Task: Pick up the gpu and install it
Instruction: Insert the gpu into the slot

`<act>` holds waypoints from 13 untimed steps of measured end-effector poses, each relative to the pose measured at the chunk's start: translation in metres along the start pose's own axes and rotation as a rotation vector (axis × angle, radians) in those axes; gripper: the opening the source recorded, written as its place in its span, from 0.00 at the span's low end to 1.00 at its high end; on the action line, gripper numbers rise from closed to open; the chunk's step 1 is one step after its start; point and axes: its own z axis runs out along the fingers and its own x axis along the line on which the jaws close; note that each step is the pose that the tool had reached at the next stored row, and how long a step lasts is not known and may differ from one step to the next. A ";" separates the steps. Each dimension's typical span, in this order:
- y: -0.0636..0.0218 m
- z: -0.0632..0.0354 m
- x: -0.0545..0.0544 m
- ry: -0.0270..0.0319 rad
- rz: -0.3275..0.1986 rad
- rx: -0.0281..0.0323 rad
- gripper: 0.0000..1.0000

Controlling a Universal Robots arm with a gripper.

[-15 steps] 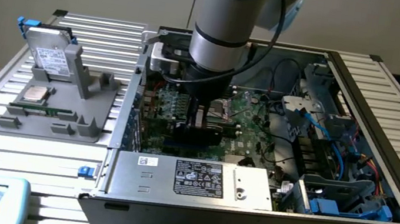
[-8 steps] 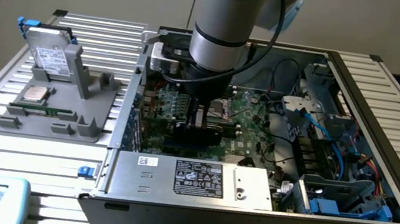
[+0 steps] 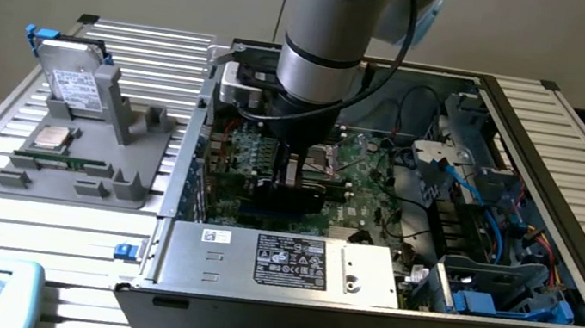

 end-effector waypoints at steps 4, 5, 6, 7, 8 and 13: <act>0.0000 0.0002 0.000 0.0022 0.000 -0.0002 0.27; 0.0000 0.0002 0.000 0.0022 0.000 -0.0002 0.27; 0.0000 0.0002 0.000 0.0022 0.000 -0.0002 0.27; 0.0000 0.0002 0.000 0.0022 0.000 -0.0001 0.27; 0.0000 0.0002 0.000 0.0022 0.000 -0.0001 0.27; 0.0000 0.0002 0.000 0.0021 0.000 -0.0001 0.27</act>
